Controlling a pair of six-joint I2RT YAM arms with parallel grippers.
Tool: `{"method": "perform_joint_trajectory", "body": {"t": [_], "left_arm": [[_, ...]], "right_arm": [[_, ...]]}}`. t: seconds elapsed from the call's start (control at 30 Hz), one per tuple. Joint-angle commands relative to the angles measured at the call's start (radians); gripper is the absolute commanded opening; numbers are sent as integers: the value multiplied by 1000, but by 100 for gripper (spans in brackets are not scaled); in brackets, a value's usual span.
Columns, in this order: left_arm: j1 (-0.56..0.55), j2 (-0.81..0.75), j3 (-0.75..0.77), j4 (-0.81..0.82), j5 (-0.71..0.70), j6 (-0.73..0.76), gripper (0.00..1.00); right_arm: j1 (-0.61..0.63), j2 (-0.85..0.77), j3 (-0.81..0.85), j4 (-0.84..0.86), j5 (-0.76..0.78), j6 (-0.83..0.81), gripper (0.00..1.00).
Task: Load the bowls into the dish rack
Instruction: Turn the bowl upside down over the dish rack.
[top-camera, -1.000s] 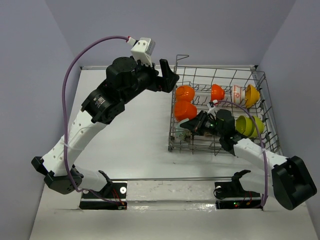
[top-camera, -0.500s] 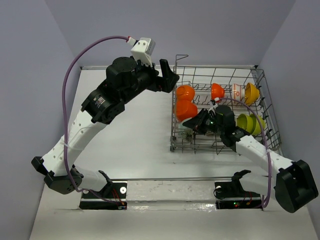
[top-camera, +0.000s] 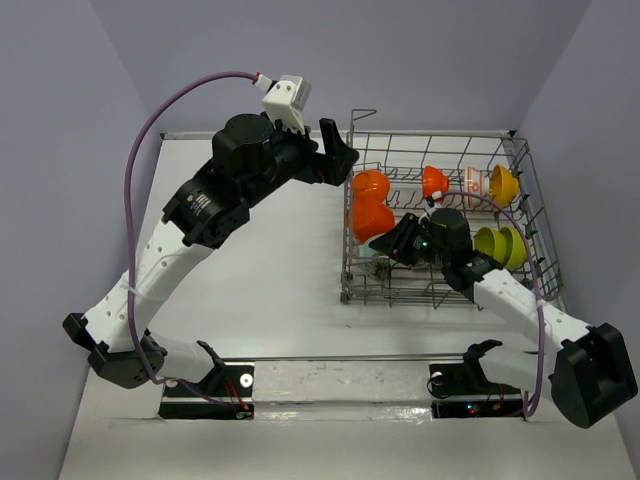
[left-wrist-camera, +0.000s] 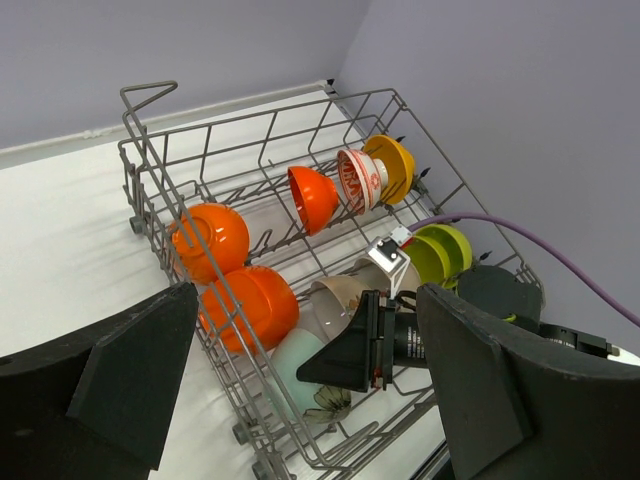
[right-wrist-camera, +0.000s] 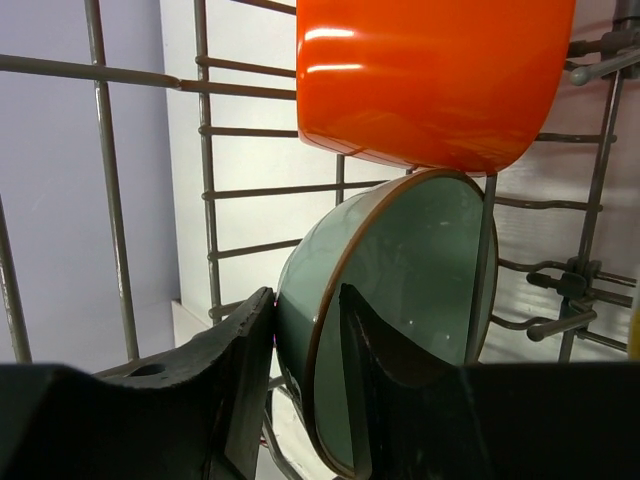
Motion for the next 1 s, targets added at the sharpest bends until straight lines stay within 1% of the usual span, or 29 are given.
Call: {"method": "perform_joint_trajectory", "body": {"t": [0.0,0.7,0.97], "left_arm": [[6,-10,7,48,12,-3,99],[4,-7,10,50,15,-6,99],[4,-5,7,53,16,-7,99]], "right_arm": [[-8,-15,30,-78,87,-55,38],[-8,-64,70,-190,150,-134,38],[-8,-85,79,-239,197,-172,39]]}}
